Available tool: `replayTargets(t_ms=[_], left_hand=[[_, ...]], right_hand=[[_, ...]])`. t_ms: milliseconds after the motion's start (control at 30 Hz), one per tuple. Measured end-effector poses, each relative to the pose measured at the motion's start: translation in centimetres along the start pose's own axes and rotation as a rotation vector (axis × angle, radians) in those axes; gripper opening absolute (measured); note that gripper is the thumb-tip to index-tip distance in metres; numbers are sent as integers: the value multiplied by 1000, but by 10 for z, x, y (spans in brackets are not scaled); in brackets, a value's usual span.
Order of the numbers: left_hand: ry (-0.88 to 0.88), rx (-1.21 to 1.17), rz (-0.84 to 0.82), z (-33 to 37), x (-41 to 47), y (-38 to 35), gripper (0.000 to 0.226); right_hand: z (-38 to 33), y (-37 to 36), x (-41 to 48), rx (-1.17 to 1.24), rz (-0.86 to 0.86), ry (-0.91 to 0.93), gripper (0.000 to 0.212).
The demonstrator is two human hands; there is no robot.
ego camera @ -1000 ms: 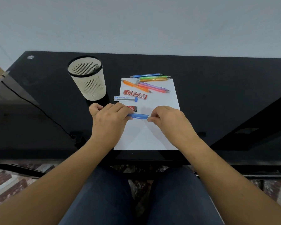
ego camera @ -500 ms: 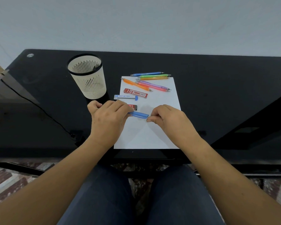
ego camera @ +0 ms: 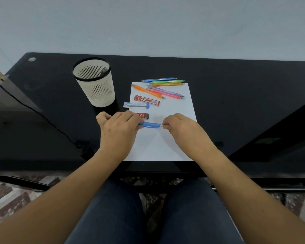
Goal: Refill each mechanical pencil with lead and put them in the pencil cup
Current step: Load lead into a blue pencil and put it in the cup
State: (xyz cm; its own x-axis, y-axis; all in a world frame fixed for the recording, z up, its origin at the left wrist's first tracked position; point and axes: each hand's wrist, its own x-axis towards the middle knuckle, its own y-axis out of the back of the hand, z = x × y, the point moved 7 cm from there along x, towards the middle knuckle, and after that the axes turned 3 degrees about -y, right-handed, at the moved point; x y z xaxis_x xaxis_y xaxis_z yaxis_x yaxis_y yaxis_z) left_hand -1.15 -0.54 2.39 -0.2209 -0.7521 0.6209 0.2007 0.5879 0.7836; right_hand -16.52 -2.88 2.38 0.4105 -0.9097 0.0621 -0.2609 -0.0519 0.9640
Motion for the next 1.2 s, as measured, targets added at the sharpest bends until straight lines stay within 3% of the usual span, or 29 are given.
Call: replayTargets(t_ms=[333,467,600,700,1033,1200], left_hand=[[-26,-37,8,5,-4,-2,10],[32,-19,-52,4,-3,-9,12],[83,0,-101,10,0,-13,16],[72,-1,-94,14,3,-12,17],[27,34,-206,-8,-2,-15,47],[25,38,-220,-30,-8,-15,48]], right_hand=[[4,-3,-1,-5,37,41,18],[13,-5,4,56,24,-53,18],[11,-2,5,212,21,-140,32],[7,-3,3,203,-2,-101,40],[25,17,5,306,45,-121,27],[29,33,6,378,111,-128,27]])
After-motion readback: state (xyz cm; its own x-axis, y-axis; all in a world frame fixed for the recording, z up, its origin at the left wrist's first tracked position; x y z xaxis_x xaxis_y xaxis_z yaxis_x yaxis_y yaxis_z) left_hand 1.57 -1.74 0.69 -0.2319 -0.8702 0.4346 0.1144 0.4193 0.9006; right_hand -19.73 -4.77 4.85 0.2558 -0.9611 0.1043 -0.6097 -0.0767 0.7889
